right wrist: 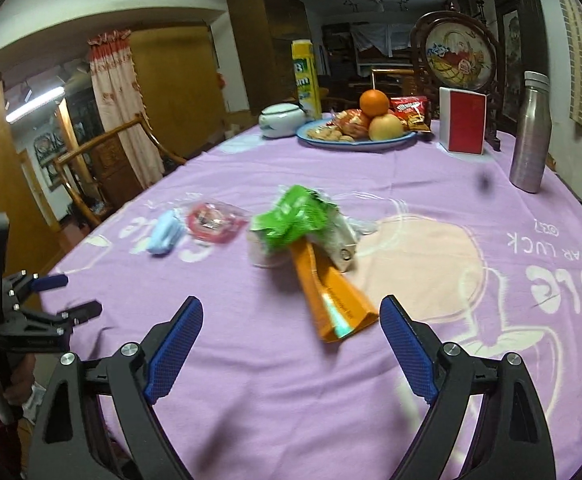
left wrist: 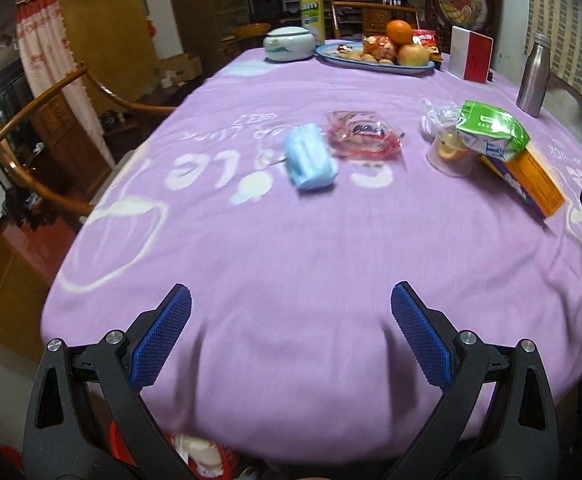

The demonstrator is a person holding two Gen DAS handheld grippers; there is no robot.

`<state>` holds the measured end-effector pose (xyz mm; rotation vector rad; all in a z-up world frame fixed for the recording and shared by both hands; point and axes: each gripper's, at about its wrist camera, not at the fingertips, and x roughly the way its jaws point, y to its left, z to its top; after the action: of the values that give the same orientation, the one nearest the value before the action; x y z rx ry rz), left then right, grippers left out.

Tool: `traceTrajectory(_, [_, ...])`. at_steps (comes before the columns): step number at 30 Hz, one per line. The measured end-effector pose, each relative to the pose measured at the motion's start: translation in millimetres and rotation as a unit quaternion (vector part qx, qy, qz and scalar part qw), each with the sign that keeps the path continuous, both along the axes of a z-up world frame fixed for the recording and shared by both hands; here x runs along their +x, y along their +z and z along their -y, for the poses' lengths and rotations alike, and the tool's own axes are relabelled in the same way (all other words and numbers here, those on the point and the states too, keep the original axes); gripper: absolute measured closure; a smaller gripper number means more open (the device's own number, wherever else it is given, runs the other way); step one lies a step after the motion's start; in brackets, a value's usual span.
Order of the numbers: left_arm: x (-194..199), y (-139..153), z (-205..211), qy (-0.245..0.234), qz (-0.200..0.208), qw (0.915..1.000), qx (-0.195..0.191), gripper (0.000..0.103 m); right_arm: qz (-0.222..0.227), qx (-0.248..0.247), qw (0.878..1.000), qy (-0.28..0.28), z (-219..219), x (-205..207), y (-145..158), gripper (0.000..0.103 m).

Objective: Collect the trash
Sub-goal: 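Return both tools to the table toward the green tissue pack and mask, then grasp the green tissue pack with the right tool while the left tool grasps the blue mask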

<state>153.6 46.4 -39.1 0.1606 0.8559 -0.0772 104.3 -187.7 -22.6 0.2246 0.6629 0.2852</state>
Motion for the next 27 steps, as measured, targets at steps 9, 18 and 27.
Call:
traceTrajectory(9, [49.3, -7.2, -0.8, 0.014, -0.027, 0.9990, -0.034, 0.007, -0.007, -0.024, 0.999, 0.031, -14.8, 46.2, 5.7, 0.009])
traceTrajectory(18, [94.6, -5.9, -3.3, 0.017, -0.042, 0.9963, -0.073, 0.007, -0.018, -0.037, 0.998, 0.036, -15.0, 95.9, 14.0, 0.006])
traceTrajectory(27, [146.2, -22.6, -3.0, 0.034, -0.084, 0.9910, -0.099, 0.007, -0.032, 0.027, 0.999, 0.011, 13.2, 111.7, -1.6, 0.006])
